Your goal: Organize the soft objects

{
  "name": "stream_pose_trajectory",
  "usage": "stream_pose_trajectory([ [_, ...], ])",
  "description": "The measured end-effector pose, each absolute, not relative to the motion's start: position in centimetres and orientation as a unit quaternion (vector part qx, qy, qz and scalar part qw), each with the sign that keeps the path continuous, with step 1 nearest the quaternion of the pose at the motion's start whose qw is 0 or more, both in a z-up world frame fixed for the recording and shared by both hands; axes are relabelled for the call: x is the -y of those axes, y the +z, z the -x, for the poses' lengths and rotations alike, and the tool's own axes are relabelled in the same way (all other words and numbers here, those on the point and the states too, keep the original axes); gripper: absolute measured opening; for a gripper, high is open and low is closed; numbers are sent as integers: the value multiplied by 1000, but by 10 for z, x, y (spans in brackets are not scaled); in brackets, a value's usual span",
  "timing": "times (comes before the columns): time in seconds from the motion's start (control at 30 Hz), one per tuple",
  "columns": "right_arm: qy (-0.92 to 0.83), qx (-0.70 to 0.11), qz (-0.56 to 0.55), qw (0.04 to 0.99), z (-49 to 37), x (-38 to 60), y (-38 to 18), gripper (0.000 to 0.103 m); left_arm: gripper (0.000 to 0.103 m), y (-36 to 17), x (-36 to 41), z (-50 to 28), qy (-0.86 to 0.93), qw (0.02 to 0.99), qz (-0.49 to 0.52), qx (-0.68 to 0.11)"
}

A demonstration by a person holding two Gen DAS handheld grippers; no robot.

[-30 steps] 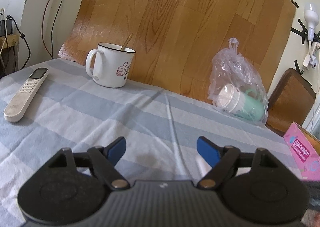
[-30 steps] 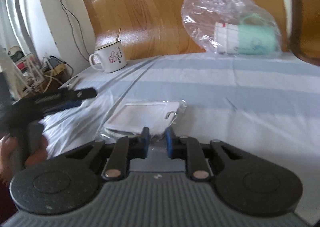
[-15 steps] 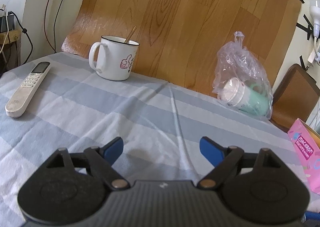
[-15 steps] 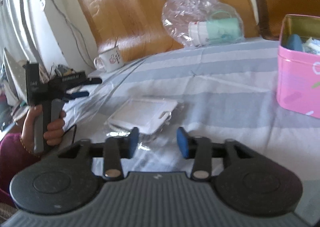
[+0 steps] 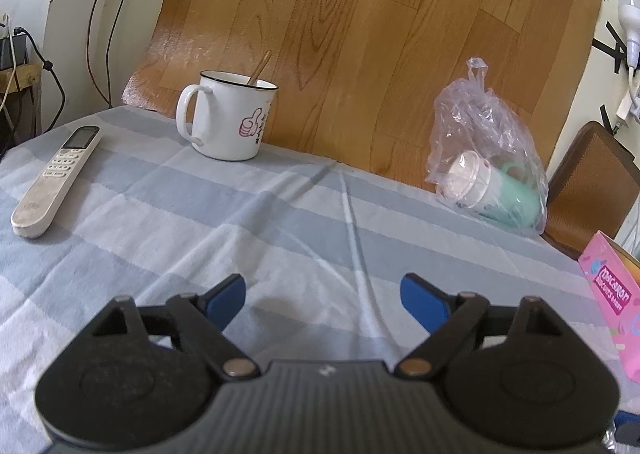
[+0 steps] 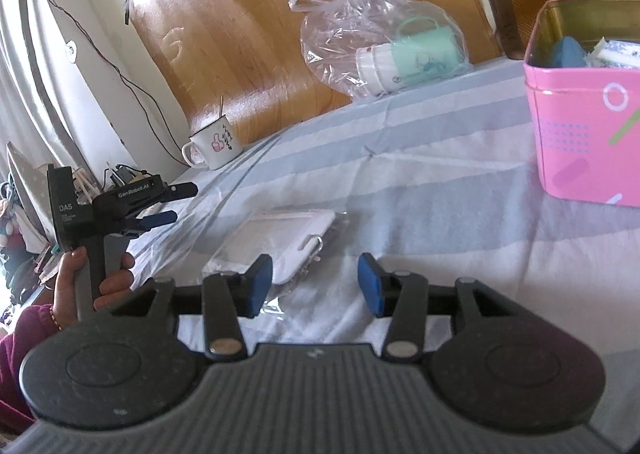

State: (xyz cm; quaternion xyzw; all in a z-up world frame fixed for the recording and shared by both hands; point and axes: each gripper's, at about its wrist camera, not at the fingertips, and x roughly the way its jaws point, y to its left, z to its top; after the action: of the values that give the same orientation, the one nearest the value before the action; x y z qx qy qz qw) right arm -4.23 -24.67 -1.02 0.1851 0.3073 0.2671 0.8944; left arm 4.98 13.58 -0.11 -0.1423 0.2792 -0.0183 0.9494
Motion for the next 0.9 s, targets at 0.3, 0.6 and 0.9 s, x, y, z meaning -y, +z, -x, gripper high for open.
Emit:
stream_pose_trajectory([
  [0.3, 267, -308, -185, 895, 42, 246, -10, 51, 88, -1, -135, -49, -22, 950, 141, -278],
  [0.6, 266, -307, -183, 895, 43, 246, -9, 51, 88, 0, -133, -51, -27, 949, 137, -284],
  [0.9, 264, -305, -180, 897, 45, 245, -9, 51, 88, -1, -137, -52, -32, 945, 148, -291],
])
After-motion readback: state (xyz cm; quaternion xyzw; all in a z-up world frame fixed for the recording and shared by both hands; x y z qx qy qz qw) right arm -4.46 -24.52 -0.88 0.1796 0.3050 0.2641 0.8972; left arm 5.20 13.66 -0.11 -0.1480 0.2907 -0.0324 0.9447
